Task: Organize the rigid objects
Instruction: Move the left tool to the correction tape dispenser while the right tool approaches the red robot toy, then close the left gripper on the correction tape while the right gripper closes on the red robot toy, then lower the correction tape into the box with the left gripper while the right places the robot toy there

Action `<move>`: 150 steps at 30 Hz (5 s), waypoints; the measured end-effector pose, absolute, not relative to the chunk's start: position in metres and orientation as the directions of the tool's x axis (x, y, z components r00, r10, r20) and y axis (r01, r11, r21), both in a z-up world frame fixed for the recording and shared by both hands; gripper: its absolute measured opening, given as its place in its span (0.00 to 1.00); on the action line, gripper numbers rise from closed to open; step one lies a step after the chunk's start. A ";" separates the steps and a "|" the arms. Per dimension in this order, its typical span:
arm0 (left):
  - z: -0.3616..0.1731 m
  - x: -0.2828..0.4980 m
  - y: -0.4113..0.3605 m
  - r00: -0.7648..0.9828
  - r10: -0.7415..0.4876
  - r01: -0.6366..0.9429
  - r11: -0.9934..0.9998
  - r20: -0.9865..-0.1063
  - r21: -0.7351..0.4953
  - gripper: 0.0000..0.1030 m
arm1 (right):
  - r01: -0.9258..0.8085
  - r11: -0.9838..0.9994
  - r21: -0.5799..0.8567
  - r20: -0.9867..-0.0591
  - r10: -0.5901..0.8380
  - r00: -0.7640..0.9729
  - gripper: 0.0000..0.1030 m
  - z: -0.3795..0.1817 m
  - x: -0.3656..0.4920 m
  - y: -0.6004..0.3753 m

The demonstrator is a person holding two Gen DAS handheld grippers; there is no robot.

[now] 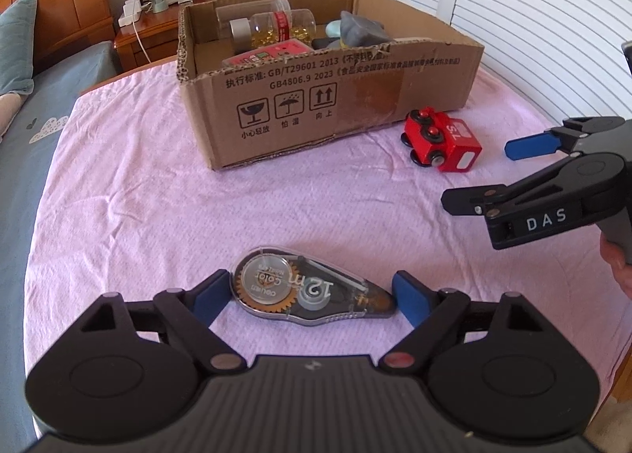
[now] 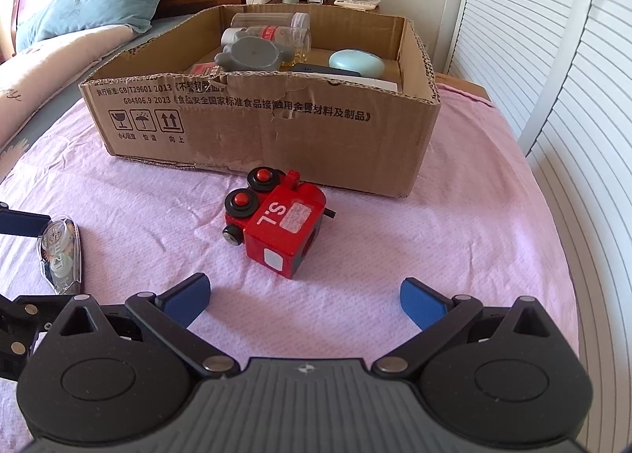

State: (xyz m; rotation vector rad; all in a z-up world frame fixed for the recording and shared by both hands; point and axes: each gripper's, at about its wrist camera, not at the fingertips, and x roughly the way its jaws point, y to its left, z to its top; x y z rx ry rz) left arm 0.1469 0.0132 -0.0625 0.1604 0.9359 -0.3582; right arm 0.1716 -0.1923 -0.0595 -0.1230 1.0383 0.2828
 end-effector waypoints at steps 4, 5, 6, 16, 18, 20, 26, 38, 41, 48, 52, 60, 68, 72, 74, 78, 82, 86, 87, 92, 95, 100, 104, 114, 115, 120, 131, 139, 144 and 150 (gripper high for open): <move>-0.063 0.145 0.014 0.543 -0.222 0.354 0.935 -0.810 -0.019 0.85 | -0.349 0.936 0.042 -0.872 0.205 0.444 1.00 -0.059 0.181 -0.188; -0.063 0.144 0.014 0.543 -0.219 0.349 0.937 -0.810 -0.020 0.85 | -0.371 0.927 0.046 -0.873 0.218 0.437 1.00 -0.060 0.184 -0.187; -0.062 0.144 0.015 0.543 -0.215 0.343 0.939 -0.812 -0.020 0.85 | -0.400 0.915 0.051 -0.871 0.237 0.431 1.00 -0.061 0.186 -0.186; -0.062 0.141 0.015 0.547 -0.199 0.317 0.948 -0.813 -0.019 0.85 | -0.591 0.803 0.075 -0.813 0.393 0.430 1.00 -0.068 0.201 -0.181; -0.062 0.141 0.016 0.546 -0.199 0.317 0.948 -0.814 -0.019 0.85 | -0.628 0.773 0.084 -0.822 0.410 0.395 1.00 -0.065 0.195 -0.176; -0.062 0.141 0.016 0.547 -0.199 0.316 0.948 -0.813 -0.019 0.85 | -0.670 0.736 0.097 -0.830 0.432 0.353 1.00 -0.061 0.183 -0.169; -0.062 0.140 0.017 0.549 -0.197 0.312 0.950 -0.812 -0.019 0.85 | -0.713 0.694 0.099 -0.833 0.450 0.322 1.00 -0.056 0.172 -0.162; -0.062 0.139 0.018 0.550 -0.197 0.313 0.950 -0.811 -0.019 0.85 | -0.640 0.764 0.075 -0.798 0.432 0.421 0.69 -0.057 0.186 -0.163; -0.062 0.139 0.018 0.550 -0.200 0.318 0.948 -0.811 -0.018 0.85 | -0.641 0.765 0.057 -0.794 0.424 0.435 0.55 -0.054 0.184 -0.161; -0.061 0.139 0.020 0.531 -0.229 0.378 0.926 -0.816 -0.013 0.86 | -0.628 0.776 0.056 -0.797 0.414 0.440 0.55 -0.053 0.183 -0.162; -0.062 0.139 0.021 0.523 -0.255 0.429 0.903 -0.813 -0.007 0.88 | -0.623 0.779 0.068 -0.796 0.419 0.437 0.55 -0.054 0.184 -0.164; -0.063 0.139 0.025 0.524 -0.300 0.504 0.863 -0.797 0.006 0.91 | -0.627 0.776 0.073 -0.798 0.423 0.430 0.56 -0.054 0.188 -0.165; -0.063 0.141 0.027 0.514 -0.325 0.524 0.852 -0.794 -0.009 0.87 | -0.628 0.775 0.071 -0.795 0.425 0.434 0.55 -0.054 0.187 -0.164; -0.061 0.142 0.026 0.503 -0.311 0.510 0.860 -0.806 -0.013 0.86 | -0.629 0.775 0.059 -0.801 0.413 0.434 0.55 -0.052 0.184 -0.163; -0.057 0.141 0.027 0.503 -0.310 0.508 0.861 -0.807 -0.015 0.86 | -0.631 0.774 0.052 -0.801 0.410 0.437 0.55 -0.049 0.181 -0.164; -0.046 0.142 0.029 0.490 -0.306 0.499 0.866 -0.816 -0.026 0.87 | -0.635 0.771 0.054 -0.800 0.414 0.435 0.55 -0.039 0.175 -0.171; -0.030 0.142 0.031 0.492 -0.306 0.494 0.869 -0.815 -0.028 0.87 | -0.637 0.769 0.052 -0.787 0.424 0.448 0.55 -0.022 0.170 -0.179; -0.008 0.148 0.030 0.504 -0.323 0.494 0.868 -0.801 -0.039 0.87 | -0.642 0.766 0.043 -0.767 0.437 0.470 0.55 0.000 0.166 -0.186; -0.001 0.151 0.030 0.510 -0.330 0.495 0.868 -0.794 -0.042 0.87 | -0.646 0.763 0.037 -0.761 0.440 0.476 0.55 0.006 0.166 -0.188; 0.030 0.179 0.018 0.576 -0.335 0.494 0.870 -0.746 -0.009 0.87 | -0.641 0.767 -0.003 -0.730 0.437 0.526 0.55 0.033 0.174 -0.195; 0.040 0.210 0.008 0.610 -0.322 0.476 0.879 -0.724 0.010 0.87 | -0.616 0.788 -0.018 -0.716 0.419 0.558 0.55 0.042 0.187 -0.199; 0.034 0.263 -0.008 0.633 -0.288 0.430 0.902 -0.719 0.017 0.87 | -0.568 0.823 -0.011 -0.712 0.392 0.582 0.55 0.045 0.213 -0.207; 0.015 0.296 -0.015 0.610 -0.247 0.379 0.925 -0.753 0.004 0.87 | -0.541 0.841 0.005 -0.721 0.378 0.581 0.55 0.040 0.229 -0.213; 0.021 0.295 0.000 0.706 -0.192 0.254 0.967 -0.682 -0.009 0.94 | -0.478 0.877 0.040 -0.731 0.352 0.584 0.55 0.033 0.269 -0.220; 0.026 0.291 0.002 0.718 -0.186 0.246 0.969 -0.671 -0.005 0.95 | -0.472 0.881 0.043 -0.734 0.348 0.583 0.55 0.032 0.275 -0.220; 0.042 0.259 0.004 0.777 -0.147 0.250 0.964 -0.613 0.087 0.99 | -0.433 0.899 0.057 -0.750 0.325 0.576 0.55 0.025 0.302 -0.217; 0.044 0.203 0.016 0.784 -0.163 0.245 0.968 -0.599 0.057 0.99 | -0.318 0.945 0.075 -0.805 0.246 0.540 0.55 -0.013 0.391 -0.200; 0.048 0.190 0.016 0.781 -0.145 0.223 0.973 -0.608 0.054 0.99 | -0.265 0.960 0.090 -0.817 0.223 0.532 0.77 -0.022 0.418 -0.194; 0.048 0.191 0.010 0.758 -0.112 0.198 0.978 -0.643 0.064 0.99 | -0.249 0.965 0.080 -0.787 0.215 0.578 1.00 0.008 0.387 -0.201; 0.047 0.184 0.003 0.729 -0.022 0.123 0.988 -0.684 0.098 0.99 | -0.196 0.980 -0.016 -0.830 0.096 0.549 1.00 0.038 0.328 -0.206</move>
